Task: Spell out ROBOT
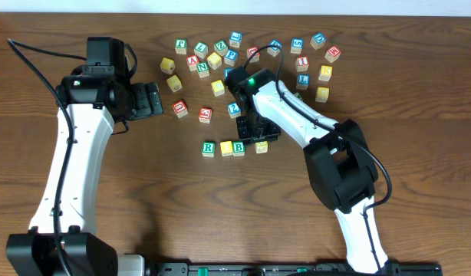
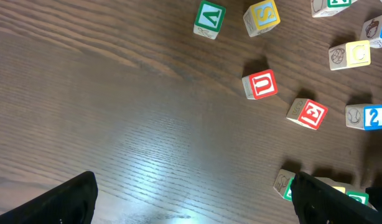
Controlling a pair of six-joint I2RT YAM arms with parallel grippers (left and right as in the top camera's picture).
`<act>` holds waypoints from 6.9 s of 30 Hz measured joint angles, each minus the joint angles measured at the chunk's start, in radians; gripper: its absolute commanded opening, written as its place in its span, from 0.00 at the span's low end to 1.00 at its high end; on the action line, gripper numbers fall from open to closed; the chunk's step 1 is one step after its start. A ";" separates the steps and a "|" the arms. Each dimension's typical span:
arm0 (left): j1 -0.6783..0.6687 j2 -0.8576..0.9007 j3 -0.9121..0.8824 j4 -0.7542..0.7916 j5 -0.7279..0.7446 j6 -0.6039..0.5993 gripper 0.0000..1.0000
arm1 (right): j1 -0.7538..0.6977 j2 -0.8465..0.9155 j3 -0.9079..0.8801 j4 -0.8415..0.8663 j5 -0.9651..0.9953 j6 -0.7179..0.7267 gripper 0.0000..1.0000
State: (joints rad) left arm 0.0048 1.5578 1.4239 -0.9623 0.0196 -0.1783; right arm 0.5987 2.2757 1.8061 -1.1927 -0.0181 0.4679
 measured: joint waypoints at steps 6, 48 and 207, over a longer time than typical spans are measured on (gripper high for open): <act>0.000 0.000 0.000 0.000 0.000 0.000 0.97 | 0.000 0.000 -0.001 -0.014 -0.009 -0.008 0.23; 0.000 0.000 0.000 0.000 0.000 0.000 0.97 | 0.001 0.000 0.000 0.014 0.152 0.097 0.53; 0.000 0.000 0.000 0.000 0.000 0.000 0.98 | -0.135 -0.346 -0.443 0.428 0.079 -0.223 0.17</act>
State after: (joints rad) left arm 0.0048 1.5578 1.4239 -0.9627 0.0196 -0.1787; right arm 0.4637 1.9293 1.3636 -0.7647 0.0612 0.2451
